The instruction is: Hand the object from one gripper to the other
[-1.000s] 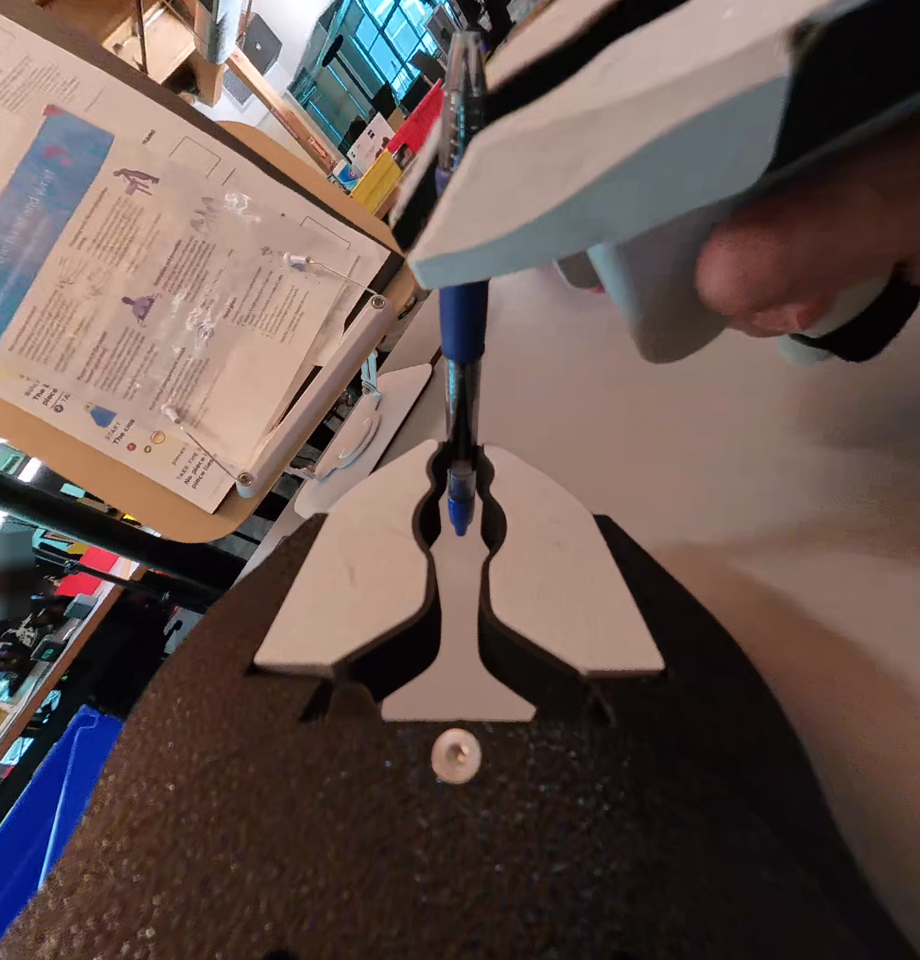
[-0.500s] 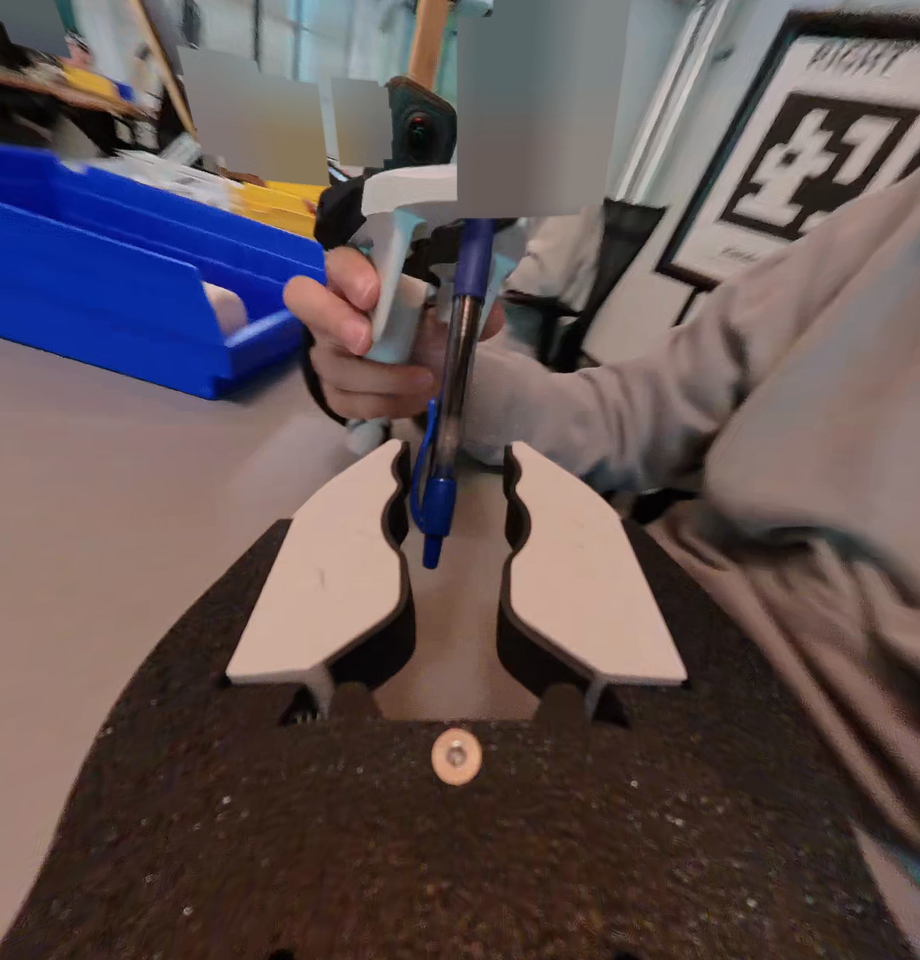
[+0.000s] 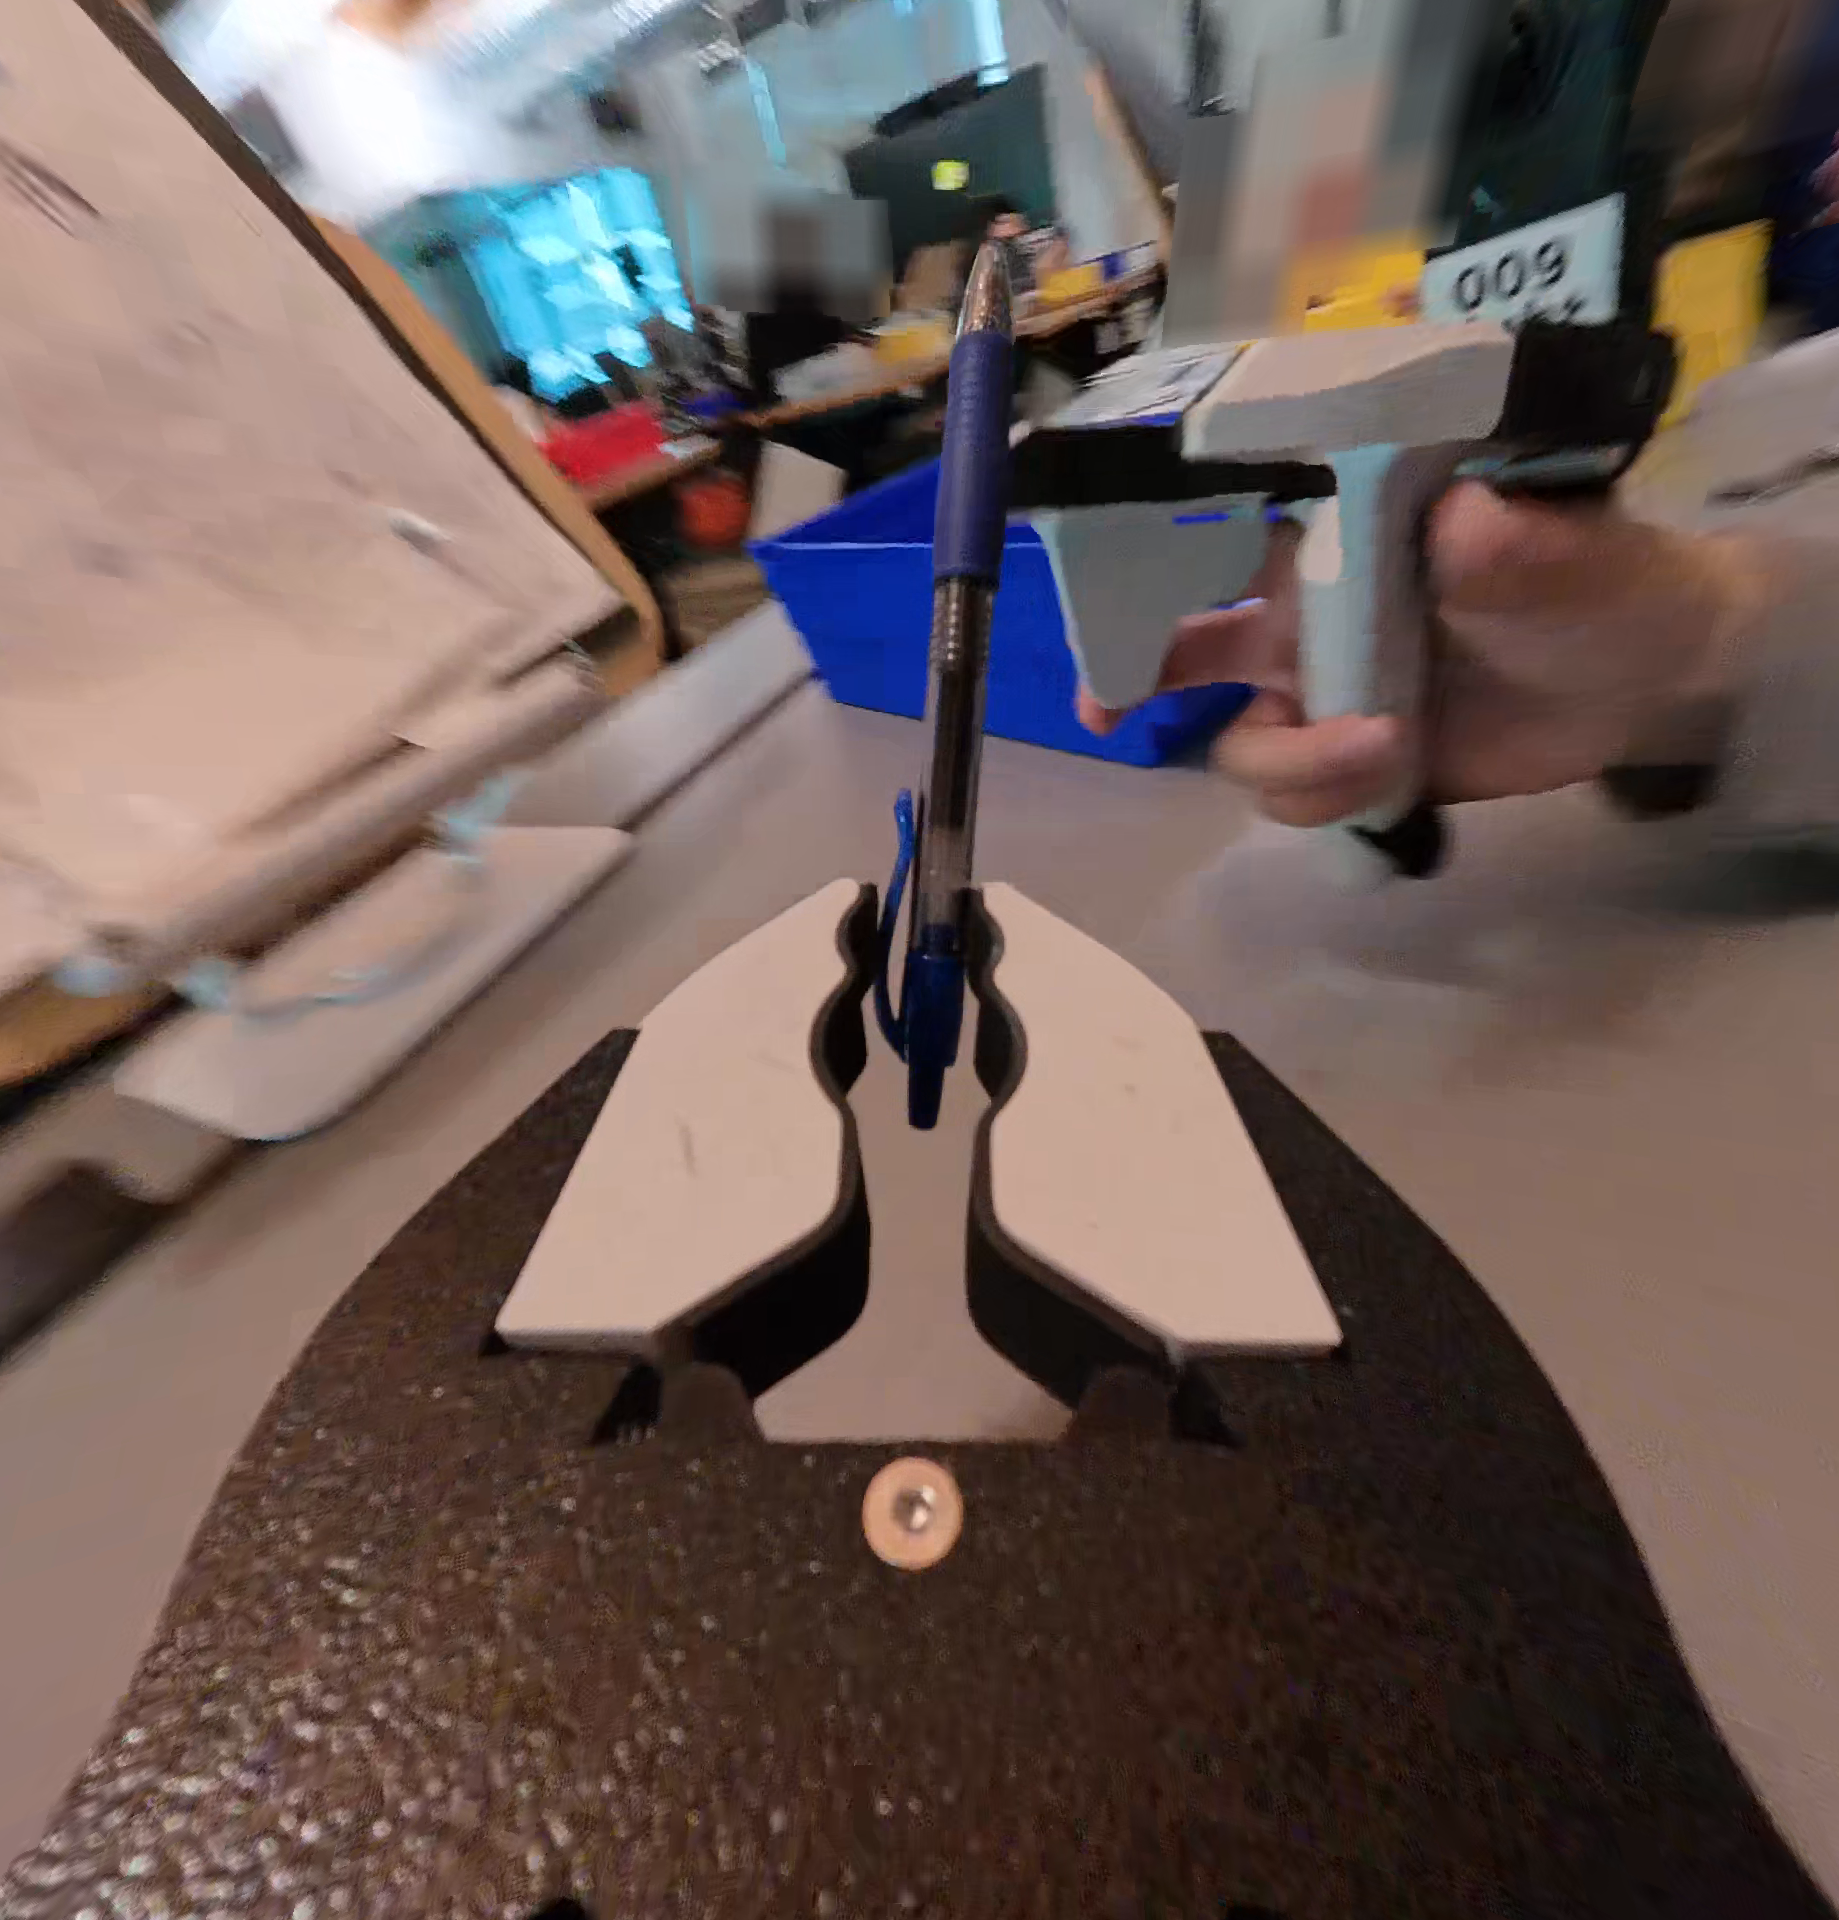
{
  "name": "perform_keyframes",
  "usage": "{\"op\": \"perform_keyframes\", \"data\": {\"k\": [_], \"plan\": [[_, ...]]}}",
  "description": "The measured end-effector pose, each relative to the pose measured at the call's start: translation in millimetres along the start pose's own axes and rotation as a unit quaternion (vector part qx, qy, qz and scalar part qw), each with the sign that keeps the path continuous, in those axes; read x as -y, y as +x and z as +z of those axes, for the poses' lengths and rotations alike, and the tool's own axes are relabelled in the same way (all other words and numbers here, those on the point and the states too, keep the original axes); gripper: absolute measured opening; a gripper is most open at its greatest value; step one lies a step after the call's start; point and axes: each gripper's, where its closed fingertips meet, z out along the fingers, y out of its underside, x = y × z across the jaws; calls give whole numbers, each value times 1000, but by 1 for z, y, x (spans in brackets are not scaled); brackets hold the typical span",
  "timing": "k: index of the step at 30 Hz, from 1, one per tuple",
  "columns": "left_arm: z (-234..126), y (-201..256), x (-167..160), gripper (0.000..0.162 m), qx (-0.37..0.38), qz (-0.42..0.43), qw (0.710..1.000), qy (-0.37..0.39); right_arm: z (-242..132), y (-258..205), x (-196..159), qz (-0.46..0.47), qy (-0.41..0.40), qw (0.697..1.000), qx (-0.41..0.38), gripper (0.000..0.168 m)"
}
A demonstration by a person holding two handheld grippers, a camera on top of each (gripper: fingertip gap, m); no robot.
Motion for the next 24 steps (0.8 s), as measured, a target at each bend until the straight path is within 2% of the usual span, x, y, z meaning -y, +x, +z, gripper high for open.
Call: {"op": "perform_keyframes", "data": {"k": [3,5,7,8,12,16,19,21,24], "plan": [[-1,-9,4,16,82,110,990,-15,5,-2,-10,34,-9,999,8,45],[-1,-9,9,16,122,194,973,-19,7,-3,-14,43,-17,999,5,42],[-2,-7,13,15,147,277,949,-31,7,-3,-16,36,-18,999,5,27],[-2,-5,15,15,155,298,941,-33,6,-4,-15,30,-14,999,6,15],[-2,-3,18,15,157,296,942,-23,6,-12,-11,32,-18,998,48,11],[-2,6,23,16,111,236,965,22,4,-16,-4,66,13,995,75,11],[-3,12,31,36,41,77,993,81,-3,-11,13,144,76,982,98,11],[-6,15,40,42,-21,-48,990,132,-8,-5,22,202,115,966,114,11],[-11,19,50,41,-103,-193,958,184,-14,-1,28,272,151,939,145,11]]}}
